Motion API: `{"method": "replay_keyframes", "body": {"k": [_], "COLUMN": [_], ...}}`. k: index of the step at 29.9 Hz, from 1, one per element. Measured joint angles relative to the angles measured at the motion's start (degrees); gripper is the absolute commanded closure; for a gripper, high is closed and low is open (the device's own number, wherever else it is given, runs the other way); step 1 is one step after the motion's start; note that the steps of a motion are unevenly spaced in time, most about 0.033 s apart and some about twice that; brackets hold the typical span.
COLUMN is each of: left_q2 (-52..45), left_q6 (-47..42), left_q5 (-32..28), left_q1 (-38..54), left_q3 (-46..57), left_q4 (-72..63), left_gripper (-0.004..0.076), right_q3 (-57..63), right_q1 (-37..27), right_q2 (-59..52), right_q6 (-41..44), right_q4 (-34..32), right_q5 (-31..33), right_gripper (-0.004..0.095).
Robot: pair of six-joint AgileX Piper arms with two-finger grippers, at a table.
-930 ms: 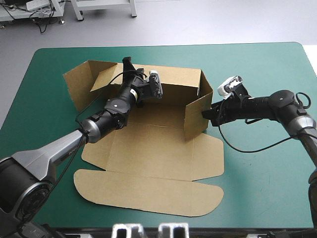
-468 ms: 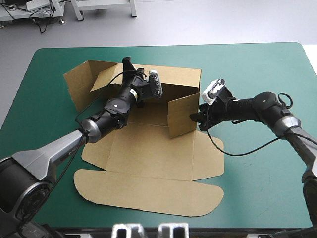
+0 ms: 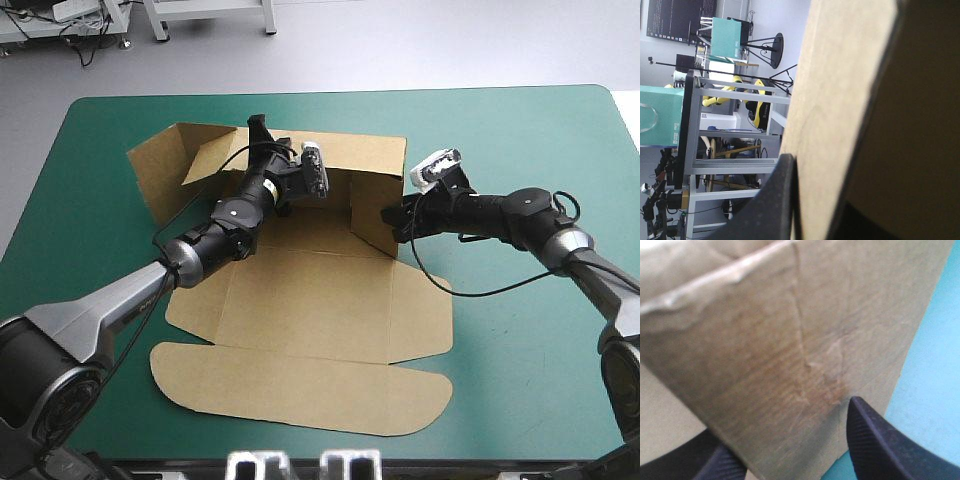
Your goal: Fold the box
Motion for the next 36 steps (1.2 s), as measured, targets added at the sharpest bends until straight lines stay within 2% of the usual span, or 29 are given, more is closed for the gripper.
{"method": "replay_keyframes", "body": {"k": [2,4,5,6,16,31,36], "left_q2": [0.0,-0.05,-0.11,-0.18,-0.19,0.67,1.99], "left_q6": [0.0,0.0,0.0,0.0,-0.31,-2.58,-2.72], "left_q5": [-0.39,-0.59,-0.59,-0.59,1.47,1.56,2.08], "left_q1": [0.0,0.07,0.07,0.11,0.07,0.07,0.07], "left_q3": [0.0,0.0,-0.05,-0.05,0.01,1.19,1.13], "left_q4": [0.0,0.0,0.0,0.0,1.21,7.65,7.88], "left_gripper": [0.0733,0.0733,0.0733,0.0733,0.0715,0.0299,0.028], "right_q3": [0.0,0.0,0.0,-0.07,-0.53,-1.1,-1.23], "right_q1": [0.0,0.0,0.0,-0.05,-0.1,-0.1,-0.1], "right_q2": [0.68,1.11,1.26,1.33,1.8,2.09,2.15], "right_q6": [-0.62,-0.82,-0.97,-0.97,-0.37,4.68,5.62], "right_q4": [1.95,3.45,4.23,4.99,6.7,4.18,4.06], "right_q5": [0.0,-0.2,-0.53,-1.09,-2.82,-1.91,-1.91], "right_gripper": [0.0596,0.0846,0.0929,0.0906,0.0907,0.0907,0.0907]}}
